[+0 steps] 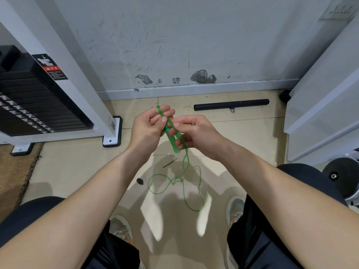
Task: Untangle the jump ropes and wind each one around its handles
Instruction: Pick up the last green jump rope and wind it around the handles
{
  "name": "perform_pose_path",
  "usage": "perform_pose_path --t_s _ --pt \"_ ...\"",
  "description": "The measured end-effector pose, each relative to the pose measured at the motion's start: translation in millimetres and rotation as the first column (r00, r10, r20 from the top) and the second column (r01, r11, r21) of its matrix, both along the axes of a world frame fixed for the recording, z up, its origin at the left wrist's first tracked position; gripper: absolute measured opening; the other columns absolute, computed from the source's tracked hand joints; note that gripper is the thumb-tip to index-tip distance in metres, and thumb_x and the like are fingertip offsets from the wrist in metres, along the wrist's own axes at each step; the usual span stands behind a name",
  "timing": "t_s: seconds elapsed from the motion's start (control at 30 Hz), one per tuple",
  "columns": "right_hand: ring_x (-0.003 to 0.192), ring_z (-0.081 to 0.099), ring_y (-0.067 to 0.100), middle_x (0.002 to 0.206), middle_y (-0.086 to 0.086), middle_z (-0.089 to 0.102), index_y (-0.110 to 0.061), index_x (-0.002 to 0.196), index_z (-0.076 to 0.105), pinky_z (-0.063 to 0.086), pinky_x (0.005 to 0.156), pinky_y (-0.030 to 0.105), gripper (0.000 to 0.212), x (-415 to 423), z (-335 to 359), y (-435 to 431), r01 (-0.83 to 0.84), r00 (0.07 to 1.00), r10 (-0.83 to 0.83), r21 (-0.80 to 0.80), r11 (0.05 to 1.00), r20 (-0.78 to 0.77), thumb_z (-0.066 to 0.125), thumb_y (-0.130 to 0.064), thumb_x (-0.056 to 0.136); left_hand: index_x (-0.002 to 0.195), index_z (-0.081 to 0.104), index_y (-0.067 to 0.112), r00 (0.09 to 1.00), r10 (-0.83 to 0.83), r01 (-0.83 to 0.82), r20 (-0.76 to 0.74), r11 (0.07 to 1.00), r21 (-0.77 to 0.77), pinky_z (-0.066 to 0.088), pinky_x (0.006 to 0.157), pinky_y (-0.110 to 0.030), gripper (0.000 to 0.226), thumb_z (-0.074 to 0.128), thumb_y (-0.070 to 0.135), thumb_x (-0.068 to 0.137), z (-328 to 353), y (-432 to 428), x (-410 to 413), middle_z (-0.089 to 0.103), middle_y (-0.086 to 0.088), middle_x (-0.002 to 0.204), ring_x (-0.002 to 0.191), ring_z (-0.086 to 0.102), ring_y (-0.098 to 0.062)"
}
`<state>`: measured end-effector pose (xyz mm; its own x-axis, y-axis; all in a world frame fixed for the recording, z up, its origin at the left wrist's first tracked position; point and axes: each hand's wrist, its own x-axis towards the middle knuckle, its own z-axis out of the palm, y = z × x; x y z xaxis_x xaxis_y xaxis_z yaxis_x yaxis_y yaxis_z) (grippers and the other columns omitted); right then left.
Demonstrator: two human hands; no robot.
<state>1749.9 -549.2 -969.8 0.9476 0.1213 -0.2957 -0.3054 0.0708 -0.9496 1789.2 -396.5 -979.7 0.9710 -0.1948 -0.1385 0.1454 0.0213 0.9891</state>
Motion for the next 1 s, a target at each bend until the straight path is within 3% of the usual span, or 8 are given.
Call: perform_pose_path --t_s 0.17,0.23,0.33,0.43,0.63,0.73,0.87,1.0 --pt "0.058 0.065 0.022 0.076 0.012 0.067 -0.003 0.099 0.06 0.057 0.06 0.033 0.017 -4.4 -2.7 14.6 0.0 0.999 -0.001 -0.025 1.0 -0.053 0.055 -0.02 0.103 0.116 0.065 0.01 0.986 0.142 -0.151 -0.085 0.982 -0.11 0.057 0.08 -0.023 0.027 0.051 -0.005 0.099 -0.9 -10.7 -7.0 0.073 -0.004 0.111 0.105 0.071 -0.016" --pt "0.056 0.064 0.022 0.072 0.009 0.068 -0.009 0.092 0.061 0.053 0.061 0.032 0.019 -5.5 -7.2 19.8 0.006 0.999 -0.012 -0.133 0.991 -0.039 0.058 -0.025 0.101 0.113 0.065 0.01 0.97 0.172 -0.205 -0.174 0.96 -0.192 0.058 0.08 -0.023 0.027 0.049 -0.007 0.1 1.4 -14.2 -9.3 0.072 -0.006 0.111 0.11 0.069 -0.018" --pt "0.054 0.065 0.018 0.069 0.004 0.071 -0.014 0.085 0.062 0.052 0.059 0.03 0.021 -5.6 -13.7 21.6 0.071 0.995 -0.035 -0.401 0.913 0.097 0.062 -0.031 0.097 0.116 0.061 0.006 0.929 0.204 -0.292 -0.309 0.916 -0.275 0.059 0.078 -0.026 0.028 0.043 -0.008 0.101 4.9 -17.3 -5.3 0.07 -0.008 0.112 0.114 0.066 -0.023" --pt "0.058 0.065 0.018 0.064 -0.004 0.068 -0.019 0.083 0.062 0.056 0.062 0.038 0.022 -4.5 -18.6 20.2 0.174 0.957 0.005 -0.59 0.788 0.289 0.064 -0.037 0.095 0.123 0.057 0.003 0.897 0.167 -0.326 -0.409 0.876 -0.356 0.057 0.075 -0.027 0.027 0.051 -0.007 0.098 7.6 -17.6 1.2 0.07 -0.007 0.111 0.107 0.065 -0.023" --pt "0.065 0.054 0.017 0.07 -0.007 0.064 -0.021 0.09 0.065 0.051 0.066 0.037 0.014 -5.6 -23.2 20.6 0.277 0.887 0.088 -0.676 0.683 0.452 0.07 -0.034 0.092 0.128 0.055 -0.002 0.88 0.205 -0.362 -0.429 0.874 -0.325 0.059 0.077 -0.026 0.04 0.059 -0.015 0.09 5.9 -20.4 7.1 0.069 -0.008 0.108 0.102 0.069 -0.023" --pt "0.065 0.052 0.013 0.075 -0.01 0.063 -0.023 0.105 0.065 0.051 0.073 0.035 0.011 -9.3 -21.4 23.5 0.205 0.897 0.152 -0.696 0.688 0.415 0.064 -0.029 0.096 0.134 0.051 -0.002 0.865 0.215 -0.394 -0.453 0.85 -0.349 0.059 0.077 -0.022 0.041 0.052 -0.013 0.094 10.1 -10.7 22.3 0.068 -0.003 0.104 0.091 0.071 -0.015" --pt "0.059 0.056 0.015 0.06 -0.009 0.058 -0.022 0.09 0.066 0.047 0.062 0.029 0.011 -10.1 -14.9 17.2 0.124 0.951 0.046 -0.514 0.849 0.304 0.062 -0.03 0.097 0.128 0.054 0.001 0.872 0.143 -0.359 -0.468 0.837 -0.413 0.06 0.071 -0.022 0.033 0.05 -0.01 0.097 19.1 0.5 28.6 0.069 -0.002 0.102 0.076 0.074 -0.009" --pt "0.057 0.048 0.007 0.049 -0.017 0.046 -0.02 0.088 0.071 0.042 0.061 0.029 0.013 -1.8 -13.0 -0.3 -0.005 0.994 0.047 -0.391 0.921 0.096 0.064 -0.028 0.096 0.113 0.059 -0.001 0.882 0.011 -0.255 -0.47 0.851 -0.459 0.061 0.071 -0.026 0.021 0.047 -0.01 0.098 29.0 8.5 27.5 0.073 -0.005 0.096 0.076 0.075 -0.013"
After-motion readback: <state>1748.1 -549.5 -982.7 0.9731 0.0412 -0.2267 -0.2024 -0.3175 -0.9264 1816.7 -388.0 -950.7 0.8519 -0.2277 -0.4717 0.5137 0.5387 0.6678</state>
